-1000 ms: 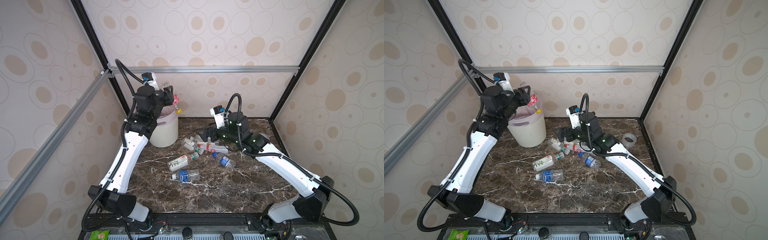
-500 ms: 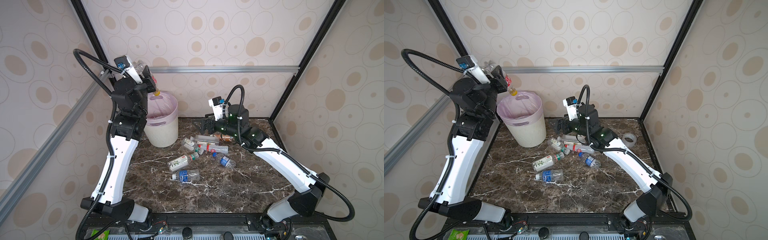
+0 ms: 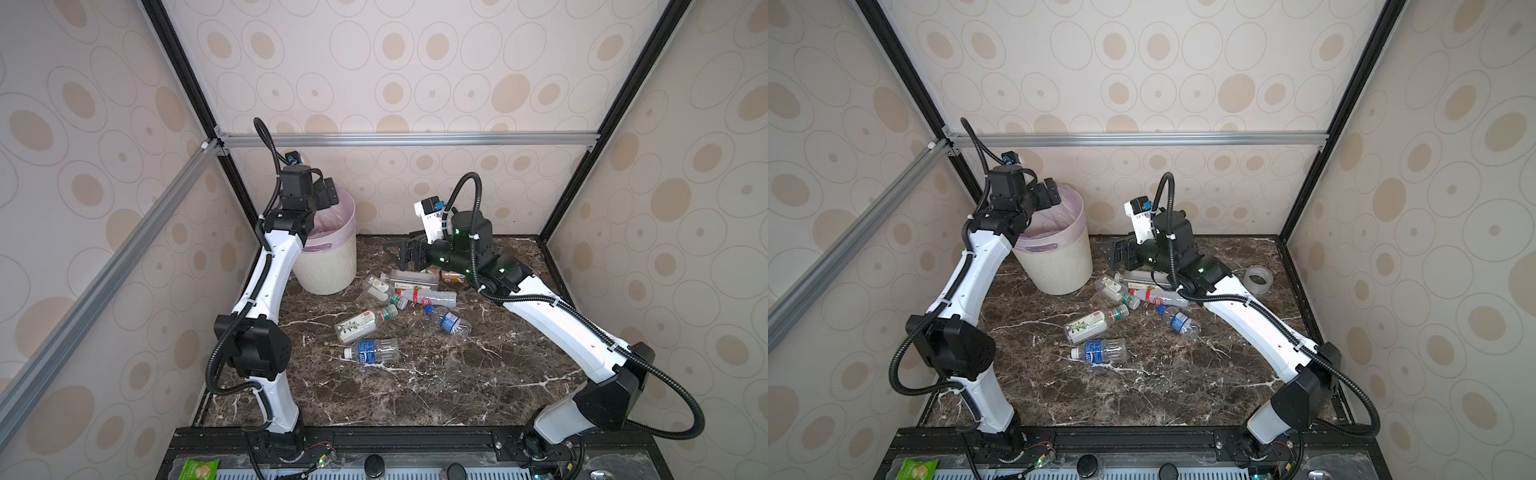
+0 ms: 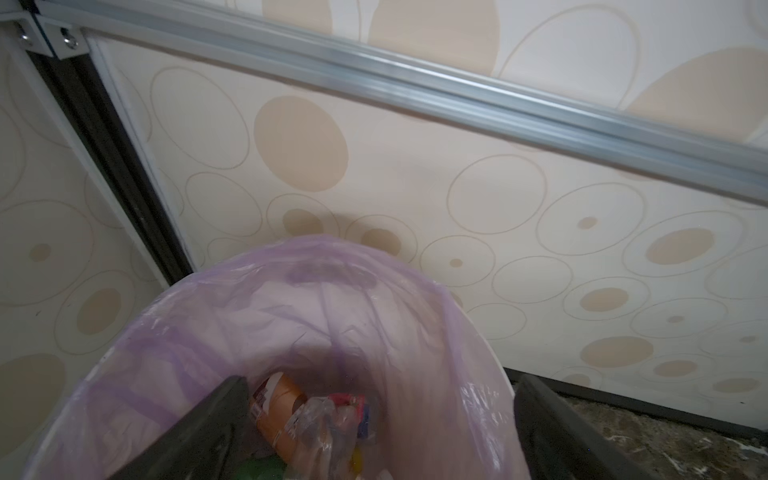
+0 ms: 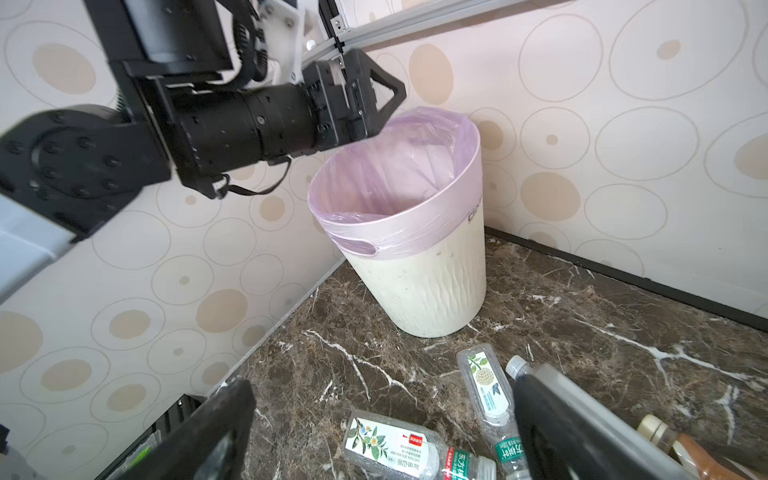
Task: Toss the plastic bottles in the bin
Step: 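Open the left gripper to drop the red-labelled bottle into the bin, then move the right gripper over the brown coffee bottle near the far wall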
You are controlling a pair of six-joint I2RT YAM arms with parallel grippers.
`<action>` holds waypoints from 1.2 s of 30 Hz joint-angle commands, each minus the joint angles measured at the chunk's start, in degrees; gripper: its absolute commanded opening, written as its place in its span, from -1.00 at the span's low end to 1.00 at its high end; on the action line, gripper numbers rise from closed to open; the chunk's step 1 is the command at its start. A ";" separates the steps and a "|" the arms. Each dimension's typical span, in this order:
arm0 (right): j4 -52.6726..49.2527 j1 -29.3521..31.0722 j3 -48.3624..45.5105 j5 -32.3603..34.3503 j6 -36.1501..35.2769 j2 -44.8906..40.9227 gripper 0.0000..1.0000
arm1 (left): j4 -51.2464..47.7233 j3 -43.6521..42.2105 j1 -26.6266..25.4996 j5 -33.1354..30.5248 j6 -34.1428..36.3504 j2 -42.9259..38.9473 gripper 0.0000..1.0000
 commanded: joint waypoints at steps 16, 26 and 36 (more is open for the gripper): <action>-15.21 -13.21 1.83 2.03 -0.80 1.04 0.99 | 3.50 -2.58 -11.88 0.58 -0.91 -9.11 0.98; -25.00 -26.11 6.06 1.95 -11.06 13.09 0.99 | 17.11 -30.03 -22.47 3.49 -8.21 -17.73 0.98; -33.62 -26.30 14.99 13.44 -23.26 27.53 0.99 | 24.36 -46.74 -27.85 5.31 -15.35 -20.42 0.98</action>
